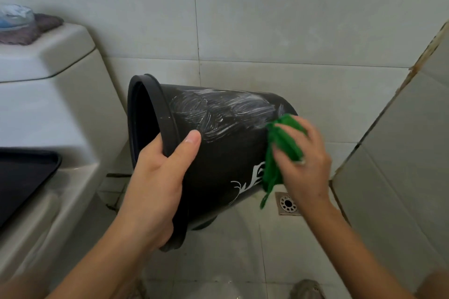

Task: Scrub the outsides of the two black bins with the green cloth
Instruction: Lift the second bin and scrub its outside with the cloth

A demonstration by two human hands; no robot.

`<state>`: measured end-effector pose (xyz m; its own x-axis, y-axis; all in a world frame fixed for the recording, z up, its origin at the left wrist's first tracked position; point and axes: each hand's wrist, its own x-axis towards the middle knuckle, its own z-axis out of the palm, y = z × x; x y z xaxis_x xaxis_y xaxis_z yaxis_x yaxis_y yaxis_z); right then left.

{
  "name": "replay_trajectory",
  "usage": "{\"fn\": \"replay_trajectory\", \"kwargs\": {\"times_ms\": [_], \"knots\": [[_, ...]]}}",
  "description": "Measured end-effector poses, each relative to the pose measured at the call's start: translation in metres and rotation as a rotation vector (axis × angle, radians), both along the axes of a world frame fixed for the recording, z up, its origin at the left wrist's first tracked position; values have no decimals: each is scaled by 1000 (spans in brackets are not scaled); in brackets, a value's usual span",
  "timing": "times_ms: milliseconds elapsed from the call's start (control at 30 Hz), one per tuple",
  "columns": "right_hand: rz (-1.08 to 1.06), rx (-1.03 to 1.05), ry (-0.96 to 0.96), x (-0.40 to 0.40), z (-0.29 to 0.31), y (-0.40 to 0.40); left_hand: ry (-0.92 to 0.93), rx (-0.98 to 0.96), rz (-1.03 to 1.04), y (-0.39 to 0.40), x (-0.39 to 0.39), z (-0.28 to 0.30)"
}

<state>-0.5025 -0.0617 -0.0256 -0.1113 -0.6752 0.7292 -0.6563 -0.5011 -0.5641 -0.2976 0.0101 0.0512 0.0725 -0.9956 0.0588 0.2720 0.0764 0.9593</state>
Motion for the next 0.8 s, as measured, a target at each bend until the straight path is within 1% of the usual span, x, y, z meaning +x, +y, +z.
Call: {"fn": "replay_trajectory", "kwargs": {"times_ms": [33,67,100,167,233,333,400,433,533,600,633,700,800], "knots": [[-82,95,-130,-7,2,-5,-48,-22,-20,1,1,-1],[-159,166,-212,-12,3,-9,-94,-47,-41,3,2,-2],[-218,200,-231,-15,2,-11,-134,-65,-52,4,1,-4],[-233,194,-195,-10,1,-8,-154,-68,-38,4,0,-8],[-119,148,-129,8,0,2,-168,-60,-18,3,0,-8],[43,16,14,30,3,18,-239,-84,-11,4,0,-7],[87,-43,88,26,4,17,-206,-80,-9,5,1,-6],[72,-37,91,19,4,13,-189,-76,-22,5,2,-5],[-74,126,-86,-5,1,-1,-214,-106,-60,9,3,-4],[-151,204,-148,-14,-3,-7,-239,-123,-65,10,4,-6],[-172,205,-152,-14,-5,-7,-221,-121,-61,11,4,-6],[-163,143,-136,-6,-2,-1,-167,-110,-49,10,5,-6],[-10,13,-37,18,2,15,-169,-107,-23,8,6,-4]]}}
